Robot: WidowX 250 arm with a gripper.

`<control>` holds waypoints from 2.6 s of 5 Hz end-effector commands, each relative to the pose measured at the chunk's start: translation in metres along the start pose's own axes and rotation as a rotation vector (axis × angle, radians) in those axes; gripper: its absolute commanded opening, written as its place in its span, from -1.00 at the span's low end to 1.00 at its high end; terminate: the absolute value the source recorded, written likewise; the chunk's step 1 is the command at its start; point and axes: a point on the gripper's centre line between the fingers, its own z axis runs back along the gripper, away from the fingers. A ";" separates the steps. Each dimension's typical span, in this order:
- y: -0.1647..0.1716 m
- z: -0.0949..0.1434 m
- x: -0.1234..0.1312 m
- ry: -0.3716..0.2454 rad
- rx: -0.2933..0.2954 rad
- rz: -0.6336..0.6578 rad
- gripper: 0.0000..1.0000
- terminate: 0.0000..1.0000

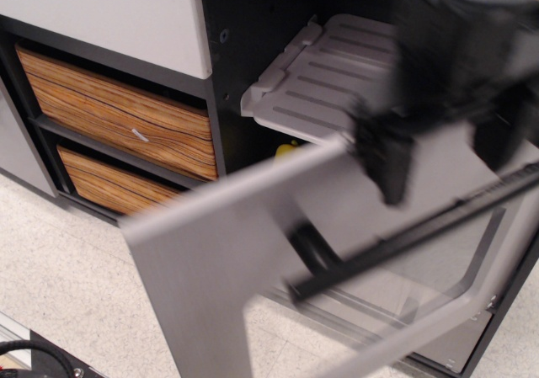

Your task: Close oven

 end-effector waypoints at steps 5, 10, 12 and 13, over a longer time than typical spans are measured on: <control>0.004 -0.095 0.073 -0.097 0.039 -0.150 1.00 -1.00; -0.009 -0.101 0.126 -0.169 0.067 -0.068 1.00 -1.00; -0.004 -0.094 0.121 -0.157 0.055 -0.086 1.00 -1.00; -0.004 -0.094 0.121 -0.157 0.055 -0.086 1.00 1.00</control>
